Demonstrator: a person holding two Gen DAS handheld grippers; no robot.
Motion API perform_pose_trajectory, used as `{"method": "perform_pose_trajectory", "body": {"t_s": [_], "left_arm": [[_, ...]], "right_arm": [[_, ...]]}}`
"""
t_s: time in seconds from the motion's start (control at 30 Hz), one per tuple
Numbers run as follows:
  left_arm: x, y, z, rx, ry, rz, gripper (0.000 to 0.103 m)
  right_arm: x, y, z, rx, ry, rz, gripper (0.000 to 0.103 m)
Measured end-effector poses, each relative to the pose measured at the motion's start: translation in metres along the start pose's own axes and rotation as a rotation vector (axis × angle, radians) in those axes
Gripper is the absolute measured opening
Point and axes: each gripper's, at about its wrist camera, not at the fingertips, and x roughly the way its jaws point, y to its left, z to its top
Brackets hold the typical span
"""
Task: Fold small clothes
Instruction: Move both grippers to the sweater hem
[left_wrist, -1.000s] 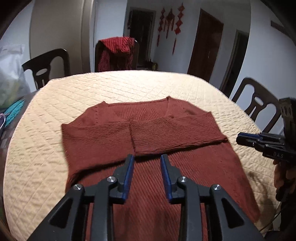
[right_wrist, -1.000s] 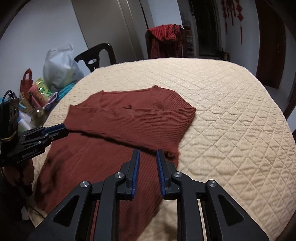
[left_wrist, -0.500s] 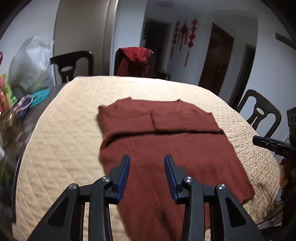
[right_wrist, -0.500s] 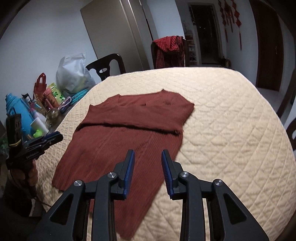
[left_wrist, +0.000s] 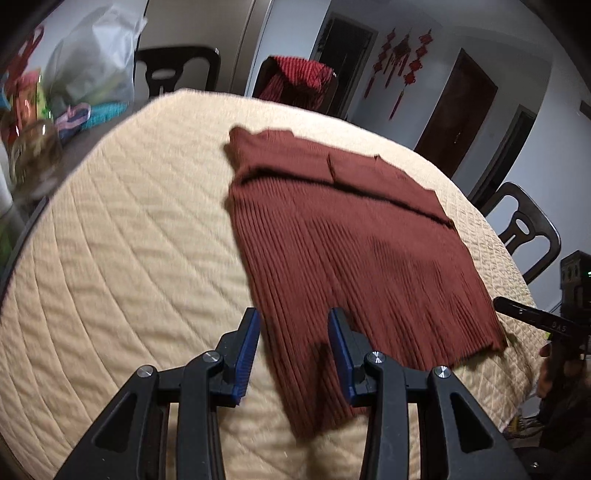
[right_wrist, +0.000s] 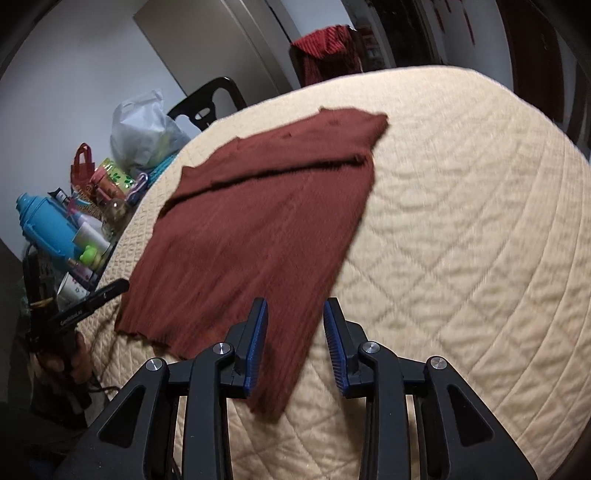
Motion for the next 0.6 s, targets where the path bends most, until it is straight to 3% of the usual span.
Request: {"method": "perform_pose_trajectory", "body": {"t_s": [0.27, 0.47, 0.53, 0.6], "left_arm": [[-0.009, -0.002, -0.017, -0.081, -0.007, -0.028, 0.041], [-0.004, -0.010, -0.015, -0.070, -0.025, 0.013, 0.039], [-0.003, -0.012, -0.014, -0.059, -0.027, 0.042, 0.030], [-0.003, -0.008, -0.014, -0.073, -0.024, 0.040, 0.011]], "right_arm": [[-0.001, 0.000, -0.015, 0.064, -0.001, 0.055, 0.040], [0.001, -0.007, -0.015, 0.141, -0.025, 0.095, 0.041], [0.001, -0.005, -0.014, 0.134, -0.024, 0.086, 0.040], [0.002, -0.003, -0.014, 0.121, -0.016, 0.078, 0.026]]}}
